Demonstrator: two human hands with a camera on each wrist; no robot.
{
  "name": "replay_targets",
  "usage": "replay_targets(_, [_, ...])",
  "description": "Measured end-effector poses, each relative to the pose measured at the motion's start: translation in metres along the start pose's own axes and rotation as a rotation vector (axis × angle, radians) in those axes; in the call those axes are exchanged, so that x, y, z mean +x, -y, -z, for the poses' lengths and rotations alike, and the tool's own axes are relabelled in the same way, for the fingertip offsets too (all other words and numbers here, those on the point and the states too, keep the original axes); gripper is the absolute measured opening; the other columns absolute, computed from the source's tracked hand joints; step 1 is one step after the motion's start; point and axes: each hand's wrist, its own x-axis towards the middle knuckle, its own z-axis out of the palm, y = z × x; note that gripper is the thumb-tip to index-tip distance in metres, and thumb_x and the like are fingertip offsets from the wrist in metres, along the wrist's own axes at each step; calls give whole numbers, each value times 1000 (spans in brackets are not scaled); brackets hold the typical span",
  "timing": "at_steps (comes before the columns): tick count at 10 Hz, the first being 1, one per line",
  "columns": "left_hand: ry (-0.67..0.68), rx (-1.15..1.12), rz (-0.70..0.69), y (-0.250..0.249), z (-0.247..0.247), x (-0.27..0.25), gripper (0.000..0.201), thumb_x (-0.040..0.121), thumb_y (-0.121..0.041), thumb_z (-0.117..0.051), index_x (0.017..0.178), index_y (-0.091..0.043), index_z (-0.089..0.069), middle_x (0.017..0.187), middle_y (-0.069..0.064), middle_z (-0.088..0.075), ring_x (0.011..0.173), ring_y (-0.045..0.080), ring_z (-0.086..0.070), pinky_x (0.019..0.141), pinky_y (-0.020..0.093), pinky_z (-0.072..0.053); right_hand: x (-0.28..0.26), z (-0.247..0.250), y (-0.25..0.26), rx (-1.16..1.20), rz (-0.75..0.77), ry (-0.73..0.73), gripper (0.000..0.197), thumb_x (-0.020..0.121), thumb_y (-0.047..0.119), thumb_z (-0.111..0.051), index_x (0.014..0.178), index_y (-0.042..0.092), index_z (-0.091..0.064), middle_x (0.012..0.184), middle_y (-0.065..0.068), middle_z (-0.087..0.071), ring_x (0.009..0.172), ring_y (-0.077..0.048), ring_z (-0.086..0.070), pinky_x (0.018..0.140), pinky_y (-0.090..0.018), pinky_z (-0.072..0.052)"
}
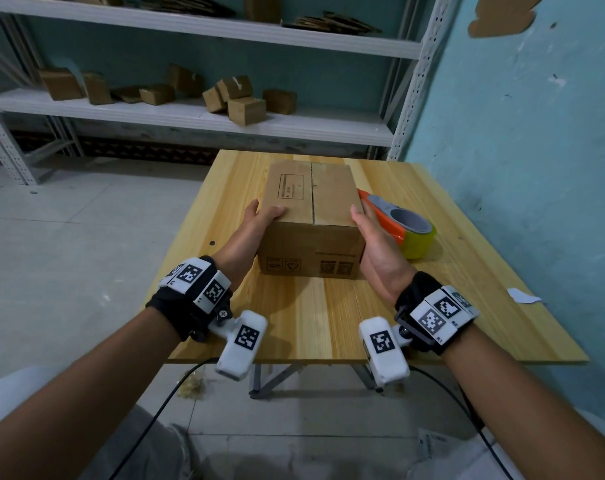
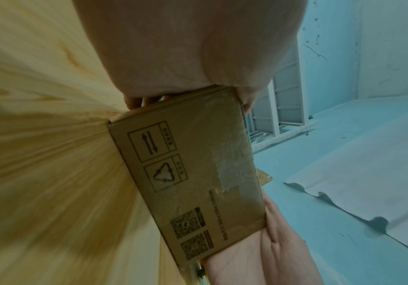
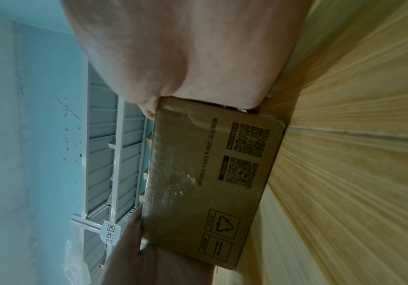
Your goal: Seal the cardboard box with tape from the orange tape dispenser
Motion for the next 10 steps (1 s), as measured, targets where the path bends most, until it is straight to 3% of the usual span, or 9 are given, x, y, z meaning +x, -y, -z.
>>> replay_targets(2, [11, 6, 6, 0, 3, 0, 109, 60, -69, -63, 151, -30, -17, 142, 7, -45, 125, 26, -48, 109, 48, -35, -3, 0, 3, -8, -2, 13, 67, 92, 52, -51, 153, 36, -28, 143, 4, -55, 130, -18, -55, 111, -54, -39])
replay_targets(3, [37, 4, -4, -4, 3, -3, 86, 78, -58, -59, 149, -23, -24, 136, 4, -51, 121, 22, -52, 108, 46, -39, -8, -1, 8, 0, 3, 29, 62, 97, 47, -48, 154, 33, -28, 143, 3, -55, 130, -17, -54, 112, -52, -39])
replay_targets(4, [65, 25, -4, -9, 2, -8, 58, 95, -42, -48, 145, -19, -31, 132, 5, -54, 117, 22, -55, 99, 37, -45, -13, -4, 15, -11, -3, 42, 52, 103, 38, -42, 153, 30, -29, 142, 2, -57, 128, -16, -56, 110, -48, -41])
replay_targets(5, [82, 70, 14, -18, 1, -16, 55, 97, -38, -44, 145, -16, -31, 132, 7, -53, 113, 20, -56, 88, 28, -48, -16, -5, 23, -21, -43, 50, 51, 103, 37, -43, 153, 30, -30, 141, 1, -58, 127, -17, -57, 109, -48, -42])
replay_targets(6, [87, 132, 40, -29, -2, -24, 51, 99, -37, -43, 143, -13, -32, 126, 5, -52, 97, 10, -55, 71, 20, -44, -21, -8, 34, -88, -76, 46, 51, 103, 36, -44, 152, 28, -32, 141, 0, -57, 126, -17, -56, 107, -42, -43])
replay_targets(7, [92, 264, 84, -36, -2, -25, 58, 98, -46, -42, 143, -10, -33, 136, 11, -49, 100, 13, -54, 74, 22, -44, -24, -10, 46, -245, -162, 4, 78, 91, 60, -56, 155, 26, -27, 151, -3, -47, 137, -23, -45, 115, -45, -35])
replay_targets(8, [84, 471, 206, -47, 9, -27, 79, 93, -60, -41, 147, -4, -25, 147, 15, -39, 127, 31, -45, 97, 38, -43, -28, -9, 67, -515, -296, 55, 109, 73, 82, -55, 158, 27, -15, 160, -3, -32, 145, -27, -32, 120, -48, -26])
replay_targets(9, [-37, 715, 182, -69, 25, -25, 81, 94, -60, -35, 150, -4, -16, 155, 17, -24, 137, 37, -34, 107, 44, -36, -30, -2, 100, -700, -413, 159, 72, 97, 61, -40, 156, 25, -18, 154, -9, -39, 137, -32, -43, 114, -45, -34])
replay_targets(10, [-228, 771, 91, -107, 33, -35, 66, 100, -51, -30, 148, -5, -27, 155, 15, -27, 139, 32, -31, 110, 37, -30, -36, -1, 140, -894, -451, 184, 69, 100, 53, -45, 154, 18, -22, 152, -15, -42, 128, -35, -53, 108, -47, -43])
